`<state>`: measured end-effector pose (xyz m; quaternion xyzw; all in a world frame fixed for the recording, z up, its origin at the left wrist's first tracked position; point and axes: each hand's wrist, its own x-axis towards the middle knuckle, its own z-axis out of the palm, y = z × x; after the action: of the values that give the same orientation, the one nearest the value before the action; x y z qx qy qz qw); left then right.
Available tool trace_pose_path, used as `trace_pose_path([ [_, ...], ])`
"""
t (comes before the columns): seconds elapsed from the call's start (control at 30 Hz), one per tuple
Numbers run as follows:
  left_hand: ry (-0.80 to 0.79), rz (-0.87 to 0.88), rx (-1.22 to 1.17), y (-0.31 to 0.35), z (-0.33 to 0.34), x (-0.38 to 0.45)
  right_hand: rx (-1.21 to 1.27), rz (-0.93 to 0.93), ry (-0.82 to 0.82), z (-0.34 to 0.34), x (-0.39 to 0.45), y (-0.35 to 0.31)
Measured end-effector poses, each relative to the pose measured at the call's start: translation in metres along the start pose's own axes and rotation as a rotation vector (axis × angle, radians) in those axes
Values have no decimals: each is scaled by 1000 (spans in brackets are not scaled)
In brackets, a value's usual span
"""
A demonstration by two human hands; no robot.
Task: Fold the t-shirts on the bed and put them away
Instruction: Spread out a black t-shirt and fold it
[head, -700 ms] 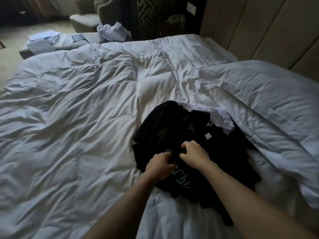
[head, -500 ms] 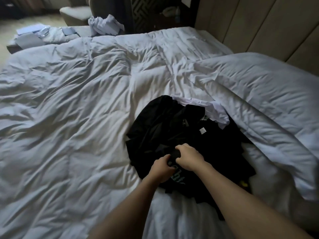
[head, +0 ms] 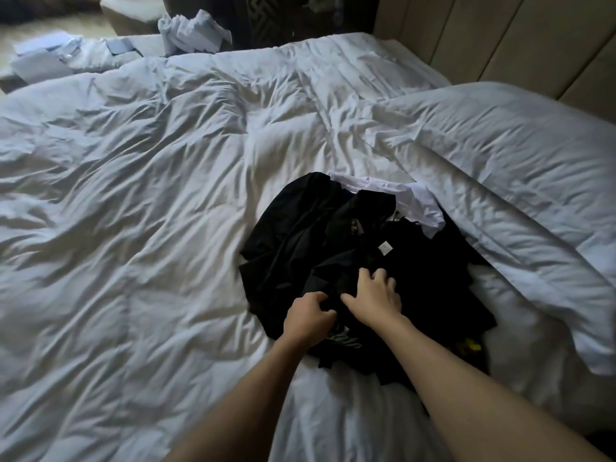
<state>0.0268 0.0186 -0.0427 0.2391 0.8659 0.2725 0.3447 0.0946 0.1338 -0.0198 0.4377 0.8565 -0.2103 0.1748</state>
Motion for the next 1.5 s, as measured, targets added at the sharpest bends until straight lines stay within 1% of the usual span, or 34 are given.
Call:
trace_pose_path([
  [0.1, -10, 44, 34, -1, -13, 1, 4, 6, -65, -2, 5, -2],
  [0.17, -20, 63, 50, -2, -18, 0, 54, 37, -135, -2, 5, -4],
  [0.23, -19, 72, 55, -3, -23, -1, 113, 65, -166, -2, 5, -5],
  [0.4, -27, 60, 11, -15, -31, -8, 516, 223, -192, 7, 8, -9],
  [0.53, 42, 68, -45, -23, -44, -14, 759, 295, -312, 7, 0, -18],
  [0.57, 47, 69, -50, -24, -48, -16, 785, 290, -347, 6, -2, -22],
  [0.63, 41, 68, -65, -25, -55, -17, 796, 264, -339, 8, 0, -29],
  [0.7, -7, 53, -96, -25, -63, -19, 796, 170, -279, 3, 2, -41],
  [0.73, -44, 39, -115, -25, -67, -20, 770, 93, -235, 0, 3, -47],
  [0.83, -196, -3, -218, -23, -82, -26, 720, -198, -183, -22, -1, -67],
  [0.93, -280, 22, -249, -14, -102, -33, 702, -497, -222, -54, -19, -90],
  [1.0, -330, 29, -258, -6, -121, -42, 674, -630, -293, -75, -33, -103],
  [1.07, -343, 1, -305, -4, -148, -52, 667, -716, -352, -97, -48, -112],
  [1.1, -318, -11, -341, -6, -160, -57, 663, -742, -373, -107, -55, -116],
  [1.13, -258, -18, -396, -11, -170, -58, 663, -772, -393, -118, -62, -119],
  [1.17, -130, -18, -419, -16, -179, -60, 662, -802, -416, -128, -68, -124],
  [1.23, 178, -1, -395, -19, -193, -67, 651, -844, -452, -142, -77, -135],
  [1.27, 275, 22, -419, -19, -197, -72, 643, -861, -456, -147, -80, -142],
  [1.33, 386, 111, -570, -15, -202, -80, 638, -894, -458, -149, -85, -156],
  [1.37, 405, 159, -629, -14, -206, -84, 627, -900, -457, -149, -88, -163],
  [1.43, 502, 228, -701, -23, -213, -89, 611, -912, -447, -145, -94, -176],
  [1.5, 702, 280, -749, -41, -224, -93, 594, -935, -424, -141, -100, -187],
])
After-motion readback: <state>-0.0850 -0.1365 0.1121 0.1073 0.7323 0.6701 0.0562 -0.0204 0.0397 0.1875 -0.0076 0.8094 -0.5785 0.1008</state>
